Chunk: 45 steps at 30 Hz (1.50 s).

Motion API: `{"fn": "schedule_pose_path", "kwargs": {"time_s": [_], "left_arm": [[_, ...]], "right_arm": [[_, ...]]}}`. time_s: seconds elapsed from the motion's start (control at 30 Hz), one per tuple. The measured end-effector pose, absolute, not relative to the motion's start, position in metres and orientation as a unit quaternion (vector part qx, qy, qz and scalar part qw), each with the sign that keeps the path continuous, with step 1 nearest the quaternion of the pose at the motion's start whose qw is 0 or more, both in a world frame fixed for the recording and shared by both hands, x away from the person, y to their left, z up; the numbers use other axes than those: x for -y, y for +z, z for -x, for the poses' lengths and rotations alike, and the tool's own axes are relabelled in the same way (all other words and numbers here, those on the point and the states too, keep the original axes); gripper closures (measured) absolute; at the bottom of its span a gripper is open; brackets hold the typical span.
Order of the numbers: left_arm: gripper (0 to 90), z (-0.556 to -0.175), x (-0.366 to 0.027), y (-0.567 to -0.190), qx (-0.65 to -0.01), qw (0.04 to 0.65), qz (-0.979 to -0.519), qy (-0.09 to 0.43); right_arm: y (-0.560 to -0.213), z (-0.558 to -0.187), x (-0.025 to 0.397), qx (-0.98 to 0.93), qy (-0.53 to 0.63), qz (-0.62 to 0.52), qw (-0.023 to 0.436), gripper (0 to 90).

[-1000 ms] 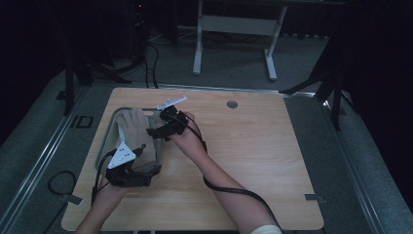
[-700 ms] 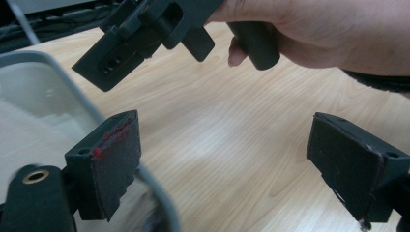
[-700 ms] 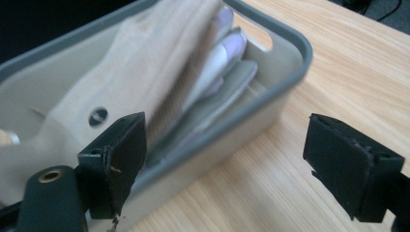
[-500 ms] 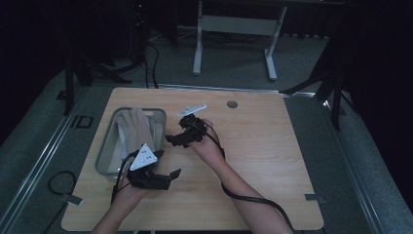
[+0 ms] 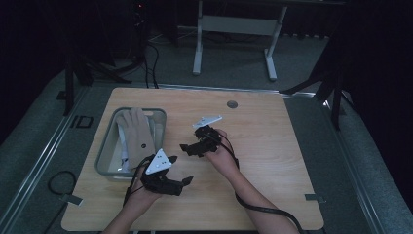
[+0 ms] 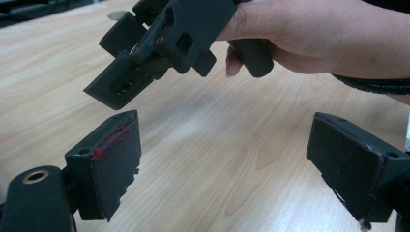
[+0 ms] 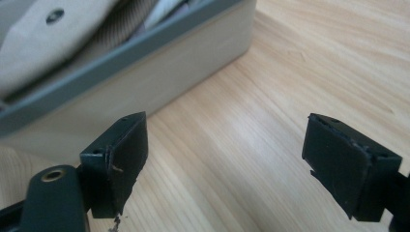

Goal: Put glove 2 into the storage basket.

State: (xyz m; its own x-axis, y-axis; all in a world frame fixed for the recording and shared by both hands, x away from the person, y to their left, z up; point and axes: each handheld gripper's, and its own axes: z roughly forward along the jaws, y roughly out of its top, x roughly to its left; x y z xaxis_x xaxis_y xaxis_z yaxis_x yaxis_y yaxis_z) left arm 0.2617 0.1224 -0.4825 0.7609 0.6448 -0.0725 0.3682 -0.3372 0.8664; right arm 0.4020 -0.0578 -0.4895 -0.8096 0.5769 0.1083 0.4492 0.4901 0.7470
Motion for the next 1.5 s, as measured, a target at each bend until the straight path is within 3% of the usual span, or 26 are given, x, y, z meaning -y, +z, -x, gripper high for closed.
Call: {"fn": "schedule_pose_path", "kwargs": {"time_s": [1.0, 1.5], "left_arm": [[12.6, -0.266, -0.079, -0.535, -0.258, 0.472, -0.836, 0.11], [12.6, -0.268, -0.078, -0.545, -0.252, 0.476, -0.837, 0.095]], "right_arm": [[-0.54, -0.362, 0.143, -0.849, 0.429, -0.297, 0.085, 14.0], [-0.552, -0.355, 0.154, -0.849, 0.424, -0.301, 0.094, 14.0]]}}
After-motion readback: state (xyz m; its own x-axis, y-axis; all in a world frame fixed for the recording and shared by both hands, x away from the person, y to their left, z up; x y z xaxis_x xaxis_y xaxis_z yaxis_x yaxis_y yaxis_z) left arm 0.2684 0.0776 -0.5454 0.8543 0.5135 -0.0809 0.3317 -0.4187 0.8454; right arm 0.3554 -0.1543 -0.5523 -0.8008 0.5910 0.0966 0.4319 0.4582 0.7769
